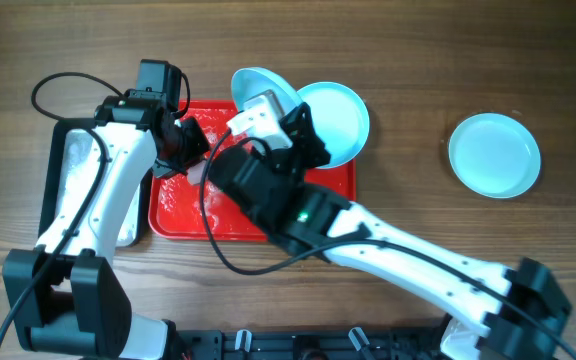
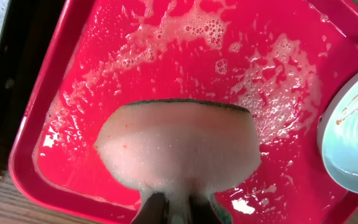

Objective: Clean dirty plates on tray and stack at the side
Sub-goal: 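Lift the cleaned plate upright with the right gripper above the red tray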

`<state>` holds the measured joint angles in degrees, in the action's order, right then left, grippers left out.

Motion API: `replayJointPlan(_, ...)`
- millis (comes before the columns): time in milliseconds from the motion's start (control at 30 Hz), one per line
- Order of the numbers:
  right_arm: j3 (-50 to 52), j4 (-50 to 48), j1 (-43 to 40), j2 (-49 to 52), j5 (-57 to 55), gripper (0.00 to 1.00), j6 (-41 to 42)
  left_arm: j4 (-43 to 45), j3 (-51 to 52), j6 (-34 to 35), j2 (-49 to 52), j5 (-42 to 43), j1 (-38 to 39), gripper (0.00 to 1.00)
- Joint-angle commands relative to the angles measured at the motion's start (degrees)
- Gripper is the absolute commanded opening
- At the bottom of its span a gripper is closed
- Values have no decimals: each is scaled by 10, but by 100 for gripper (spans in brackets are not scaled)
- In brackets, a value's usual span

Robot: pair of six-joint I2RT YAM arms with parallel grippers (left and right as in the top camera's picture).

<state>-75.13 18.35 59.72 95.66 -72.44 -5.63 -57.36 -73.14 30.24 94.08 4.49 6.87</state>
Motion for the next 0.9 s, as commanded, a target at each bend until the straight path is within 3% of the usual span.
replayJointPlan(0,-8,-35,19,24,-108,4,-36,2,-7,-14,11,13,1,4)
replayJointPlan(867,-8,-74,35,25,-126,4,-33,1,-7,-14,13,13,1,4)
